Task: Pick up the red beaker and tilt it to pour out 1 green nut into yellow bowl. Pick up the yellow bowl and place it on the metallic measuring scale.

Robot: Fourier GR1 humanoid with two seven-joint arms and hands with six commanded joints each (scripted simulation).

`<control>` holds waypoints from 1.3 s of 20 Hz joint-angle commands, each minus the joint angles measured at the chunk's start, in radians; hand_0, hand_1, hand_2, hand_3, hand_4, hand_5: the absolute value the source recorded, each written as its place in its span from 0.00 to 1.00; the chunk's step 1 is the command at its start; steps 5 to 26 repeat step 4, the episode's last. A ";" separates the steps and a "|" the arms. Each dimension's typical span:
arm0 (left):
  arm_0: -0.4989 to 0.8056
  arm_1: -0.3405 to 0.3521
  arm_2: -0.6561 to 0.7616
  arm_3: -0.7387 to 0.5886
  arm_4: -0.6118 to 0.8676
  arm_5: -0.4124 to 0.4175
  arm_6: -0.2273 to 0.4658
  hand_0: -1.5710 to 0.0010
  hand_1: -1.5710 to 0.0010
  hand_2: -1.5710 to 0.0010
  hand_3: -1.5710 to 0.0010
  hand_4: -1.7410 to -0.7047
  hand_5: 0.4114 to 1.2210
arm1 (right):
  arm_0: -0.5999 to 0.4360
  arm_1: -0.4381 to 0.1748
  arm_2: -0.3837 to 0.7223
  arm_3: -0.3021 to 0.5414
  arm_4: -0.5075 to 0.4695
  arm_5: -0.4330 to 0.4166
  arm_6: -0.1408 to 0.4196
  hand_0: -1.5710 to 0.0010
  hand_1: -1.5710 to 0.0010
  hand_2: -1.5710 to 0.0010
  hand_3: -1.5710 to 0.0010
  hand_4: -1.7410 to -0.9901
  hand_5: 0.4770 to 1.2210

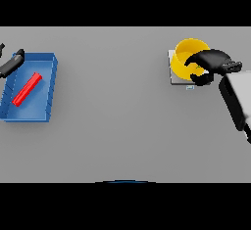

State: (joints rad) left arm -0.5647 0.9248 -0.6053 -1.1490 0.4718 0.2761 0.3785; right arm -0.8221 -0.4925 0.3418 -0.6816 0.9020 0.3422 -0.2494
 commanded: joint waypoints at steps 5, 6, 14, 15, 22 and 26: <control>-0.004 -0.002 -0.009 -0.015 -0.009 0.007 0.007 1.00 1.00 1.00 1.00 0.99 0.35 | 0.013 -0.003 -0.002 0.001 -0.003 0.019 0.022 0.97 0.96 0.93 0.83 0.44 0.38; -0.004 -0.002 -0.009 -0.015 -0.009 0.007 0.007 1.00 1.00 1.00 1.00 0.99 0.35 | 0.013 -0.003 -0.002 0.001 -0.003 0.019 0.022 0.97 0.96 0.93 0.83 0.44 0.38; -0.004 -0.002 -0.009 -0.015 -0.009 0.007 0.007 1.00 1.00 1.00 1.00 0.99 0.35 | 0.013 -0.003 -0.002 0.001 -0.003 0.019 0.022 0.97 0.96 0.93 0.83 0.44 0.38; -0.004 -0.002 -0.009 -0.015 -0.009 0.007 0.007 1.00 1.00 1.00 1.00 0.99 0.35 | 0.013 -0.003 -0.002 0.001 -0.003 0.019 0.022 0.97 0.96 0.93 0.83 0.44 0.38; -0.004 -0.002 -0.009 -0.015 -0.009 0.007 0.007 1.00 1.00 1.00 1.00 0.99 0.35 | 0.013 -0.003 -0.002 0.001 -0.003 0.019 0.022 0.97 0.96 0.93 0.83 0.44 0.38; -0.004 -0.002 -0.009 -0.015 -0.009 0.007 0.007 1.00 1.00 1.00 1.00 0.99 0.35 | 0.013 -0.003 -0.002 0.001 -0.003 0.019 0.022 0.97 0.96 0.93 0.83 0.44 0.38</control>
